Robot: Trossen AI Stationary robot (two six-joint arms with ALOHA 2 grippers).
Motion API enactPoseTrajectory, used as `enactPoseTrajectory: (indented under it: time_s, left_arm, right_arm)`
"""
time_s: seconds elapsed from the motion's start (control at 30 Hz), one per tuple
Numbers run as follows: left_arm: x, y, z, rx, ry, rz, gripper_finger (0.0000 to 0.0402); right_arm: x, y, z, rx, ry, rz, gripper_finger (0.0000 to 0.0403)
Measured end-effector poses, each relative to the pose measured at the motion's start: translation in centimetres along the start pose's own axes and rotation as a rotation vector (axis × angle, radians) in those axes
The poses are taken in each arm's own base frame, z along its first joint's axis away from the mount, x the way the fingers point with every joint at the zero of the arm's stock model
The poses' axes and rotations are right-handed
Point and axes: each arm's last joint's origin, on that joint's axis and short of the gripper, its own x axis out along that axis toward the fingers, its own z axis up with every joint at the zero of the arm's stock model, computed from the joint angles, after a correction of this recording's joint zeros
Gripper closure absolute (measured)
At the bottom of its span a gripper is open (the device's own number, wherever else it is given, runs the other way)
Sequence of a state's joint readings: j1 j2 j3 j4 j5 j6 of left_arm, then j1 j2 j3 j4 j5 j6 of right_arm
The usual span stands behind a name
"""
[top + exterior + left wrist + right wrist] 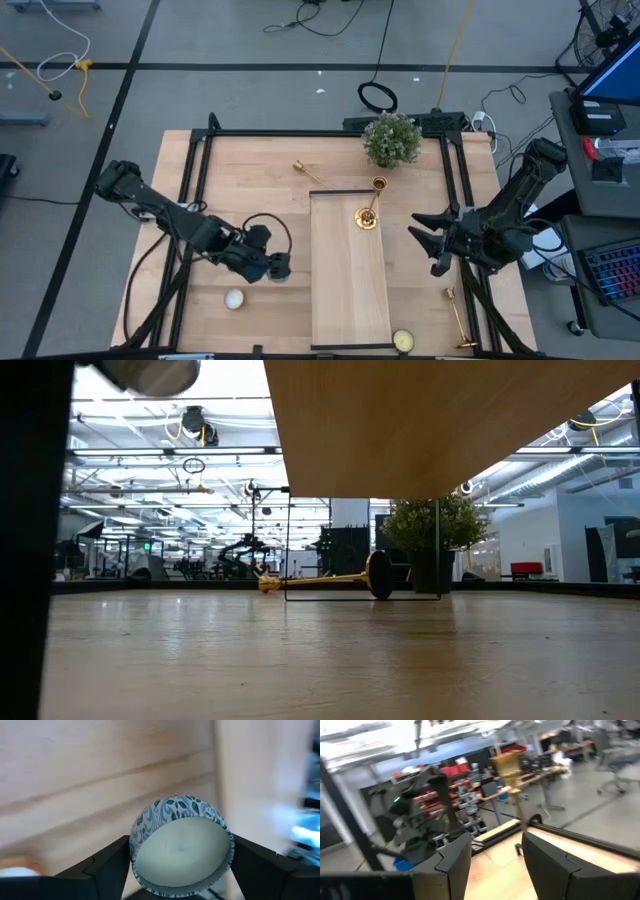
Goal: Pick & Place candle stick holders
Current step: Put the blue patterned scented candle on the shelf
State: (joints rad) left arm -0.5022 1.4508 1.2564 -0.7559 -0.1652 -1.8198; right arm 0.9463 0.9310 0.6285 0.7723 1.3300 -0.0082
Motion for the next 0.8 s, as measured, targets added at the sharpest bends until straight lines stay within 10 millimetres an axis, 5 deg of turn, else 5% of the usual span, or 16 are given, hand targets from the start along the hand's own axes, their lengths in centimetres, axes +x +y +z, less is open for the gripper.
enactPoseTrajectory:
  time_s: [0.3,0.57,0.8]
  left_arm:
    - [-0.1,-1.7,-0.5,-0.023,0.088,-0.162,0.0103]
    - [-0.1,-1.9,-0.4,-0.022,0.067,-0.183,0.0100]
    - [-0.2,-2.5,-0.2,-0.012,0.057,-0.244,0.0099]
  right_arm:
    - [-0.2,1.9,3.1,-0.170,0.008,0.057,0.0232]
    - [0.0,5.7,7.7,-0.338,0.043,0.088,0.0230]
    - [0.8,9.5,8.7,-0.413,0.064,0.090,0.0215]
